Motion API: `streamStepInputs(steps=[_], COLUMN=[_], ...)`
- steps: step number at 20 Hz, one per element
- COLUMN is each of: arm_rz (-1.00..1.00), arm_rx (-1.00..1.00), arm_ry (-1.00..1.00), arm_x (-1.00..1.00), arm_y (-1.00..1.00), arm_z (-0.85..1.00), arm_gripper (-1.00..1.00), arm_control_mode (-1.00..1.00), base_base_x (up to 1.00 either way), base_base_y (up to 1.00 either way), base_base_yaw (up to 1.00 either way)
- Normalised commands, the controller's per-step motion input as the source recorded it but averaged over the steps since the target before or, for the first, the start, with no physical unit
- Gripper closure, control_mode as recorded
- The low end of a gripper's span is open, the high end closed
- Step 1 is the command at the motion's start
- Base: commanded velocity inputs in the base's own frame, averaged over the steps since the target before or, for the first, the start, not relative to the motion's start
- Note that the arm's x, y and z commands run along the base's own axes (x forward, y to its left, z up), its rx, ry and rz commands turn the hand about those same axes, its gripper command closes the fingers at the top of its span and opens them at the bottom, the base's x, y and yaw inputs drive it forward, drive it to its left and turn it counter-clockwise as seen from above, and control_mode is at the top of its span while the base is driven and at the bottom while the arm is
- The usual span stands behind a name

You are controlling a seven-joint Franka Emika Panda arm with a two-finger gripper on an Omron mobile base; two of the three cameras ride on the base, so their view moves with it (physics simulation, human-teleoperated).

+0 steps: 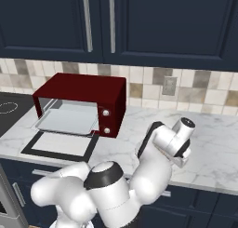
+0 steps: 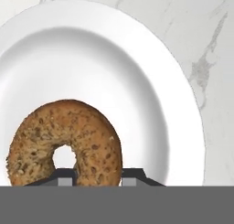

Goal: Pick up the bagel from the plate, place it on the toaster oven rack, close the door, and set the timer.

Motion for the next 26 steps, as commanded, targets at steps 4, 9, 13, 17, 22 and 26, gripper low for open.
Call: streamStepInputs(steps=[4, 9, 13, 17, 22, 26], arm_rz=[0.00, 0.00, 0.00, 0.00, 0.00, 0.00], arm_rx=[-0.01, 0.00, 0.00, 0.00, 0.00, 0.00], arm_ry=[0.20, 0.13, 0.10, 0.08, 0.03, 0.00], arm_x=[-0.03, -0.28, -0.48, -0.53, -0.39, -0.53], arm_y=[0.13, 0.12, 0.15, 0.22, 0.35, 0.46], arm_z=[-0.97, -0.98, -1.00, -1.00, -0.89, -0.56], arm_gripper=[1.00, 1.00, 1.00, 1.00, 1.00, 1.00], arm_control_mode=[-1.00, -1.00, -1.00, -1.00, -1.00, -1.00], base_base_x=[0.00, 0.00, 0.00, 0.00, 0.00, 0.00], base_base_y=[0.00, 0.00, 0.00, 0.00, 0.00, 0.00], base_base_yaw=[0.00, 0.00, 0.00, 0.00, 0.00, 0.00])
